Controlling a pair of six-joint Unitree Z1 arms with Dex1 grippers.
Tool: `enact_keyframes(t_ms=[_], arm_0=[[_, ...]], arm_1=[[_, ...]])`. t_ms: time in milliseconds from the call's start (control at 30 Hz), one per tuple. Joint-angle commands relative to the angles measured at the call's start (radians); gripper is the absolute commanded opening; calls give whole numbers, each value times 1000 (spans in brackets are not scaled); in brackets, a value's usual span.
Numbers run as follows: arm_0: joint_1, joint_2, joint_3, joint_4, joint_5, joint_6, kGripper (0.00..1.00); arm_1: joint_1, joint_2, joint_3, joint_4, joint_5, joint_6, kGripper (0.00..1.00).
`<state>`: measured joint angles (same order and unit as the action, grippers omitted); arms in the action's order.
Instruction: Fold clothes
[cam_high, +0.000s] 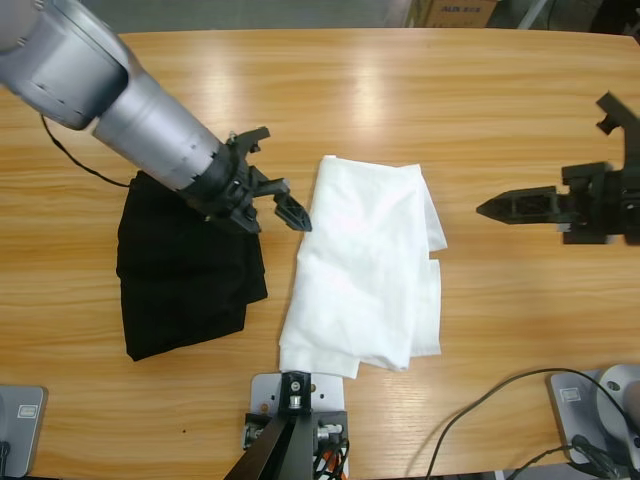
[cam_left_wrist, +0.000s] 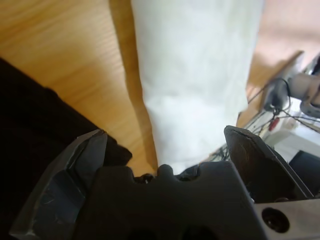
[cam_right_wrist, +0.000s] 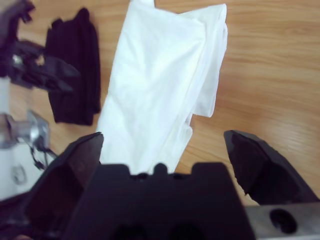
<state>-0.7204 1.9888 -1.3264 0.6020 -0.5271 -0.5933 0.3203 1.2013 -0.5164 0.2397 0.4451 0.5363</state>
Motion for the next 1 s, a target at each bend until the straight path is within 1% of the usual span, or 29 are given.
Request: enact_keyframes(t_ms=[33, 133, 300, 367, 433, 500, 700, 767, 833, 933, 1000], arm_0=[[-59, 121, -86, -18, 24, -55, 933], [-71, 136, -114, -12, 26, -57, 941], [-80, 158, -141, 2, 27, -52, 945], [-82, 166, -152, 15, 29, -49, 941], [-86, 170, -174, 73, 57, -44, 937], [-86, 173, -173, 107, 77, -28, 931], [-86, 200, -181, 136, 79, 17, 927], [-88, 207, -198, 136, 79, 18, 927], [-88, 216, -223, 136, 79, 18, 927], [-88, 251, -292, 138, 79, 9, 927], [-88, 293, -377, 179, 78, 6, 922]], arm_1=[[-116, 66, 190, -193, 99, 129, 908], [-113, 133, 194, -234, 124, 149, 904], [-70, 236, 193, -260, 141, 208, 904], [-56, 241, 198, -264, 132, 233, 903], [-53, 223, 208, -271, 126, 258, 899], [-29, 210, 232, -315, 119, 298, 867], [165, 200, 308, -452, -2, 477, 862], [197, 197, 329, -485, -44, 511, 861], [219, 211, 366, -547, -75, 549, 822], [257, 282, 416, -667, -82, 607, 821], [268, 313, 436, -704, -83, 632, 821]])
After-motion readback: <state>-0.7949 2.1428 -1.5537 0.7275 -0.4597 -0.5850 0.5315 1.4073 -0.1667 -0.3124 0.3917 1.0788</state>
